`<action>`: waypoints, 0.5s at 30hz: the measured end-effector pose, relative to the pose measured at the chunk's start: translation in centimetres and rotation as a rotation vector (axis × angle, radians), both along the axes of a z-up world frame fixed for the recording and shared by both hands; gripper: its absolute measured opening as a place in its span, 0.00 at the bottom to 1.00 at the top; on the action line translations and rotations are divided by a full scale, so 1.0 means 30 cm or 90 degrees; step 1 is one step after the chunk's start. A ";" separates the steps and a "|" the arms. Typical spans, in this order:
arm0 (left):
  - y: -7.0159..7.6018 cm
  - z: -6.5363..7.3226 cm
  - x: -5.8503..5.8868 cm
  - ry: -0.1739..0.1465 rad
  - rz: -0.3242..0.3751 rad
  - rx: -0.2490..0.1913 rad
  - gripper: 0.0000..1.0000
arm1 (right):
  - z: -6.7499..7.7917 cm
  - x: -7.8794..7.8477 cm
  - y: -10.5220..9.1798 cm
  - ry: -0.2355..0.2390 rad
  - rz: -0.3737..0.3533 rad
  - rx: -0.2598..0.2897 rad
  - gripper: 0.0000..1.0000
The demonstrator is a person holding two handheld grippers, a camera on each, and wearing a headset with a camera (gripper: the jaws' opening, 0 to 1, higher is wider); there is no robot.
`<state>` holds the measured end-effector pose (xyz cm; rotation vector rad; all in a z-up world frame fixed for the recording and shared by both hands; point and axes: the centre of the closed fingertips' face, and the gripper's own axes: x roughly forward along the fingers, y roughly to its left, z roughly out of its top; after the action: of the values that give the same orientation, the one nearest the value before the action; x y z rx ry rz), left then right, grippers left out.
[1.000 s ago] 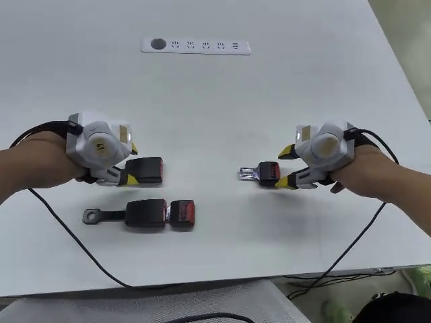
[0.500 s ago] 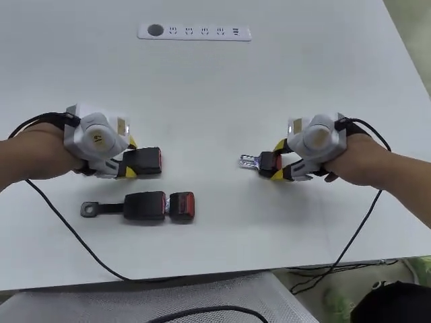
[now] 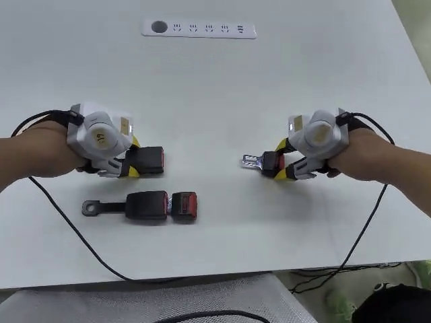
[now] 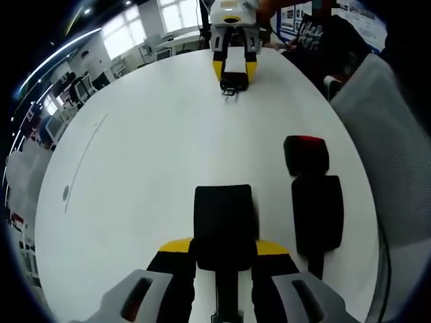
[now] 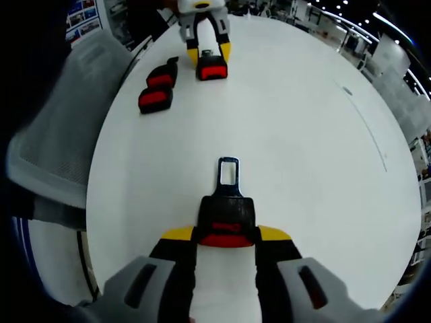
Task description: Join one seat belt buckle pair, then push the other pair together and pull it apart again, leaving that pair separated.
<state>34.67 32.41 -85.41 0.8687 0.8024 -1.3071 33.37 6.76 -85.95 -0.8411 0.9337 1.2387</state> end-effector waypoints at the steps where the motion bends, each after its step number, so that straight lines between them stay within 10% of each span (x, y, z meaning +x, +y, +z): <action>1: -0.001 0.000 -0.001 -0.001 0.001 -0.001 0.32 | 0.002 -0.005 0.021 -0.006 0.016 0.001 0.33; 15: -0.005 0.002 -0.008 -0.009 -0.010 0.019 0.32 | 0.010 0.006 0.281 -0.008 0.022 0.073 0.33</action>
<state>34.44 32.25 -85.34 0.9082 0.8069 -1.3051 33.56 15.19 -85.64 -0.7761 0.8336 1.3024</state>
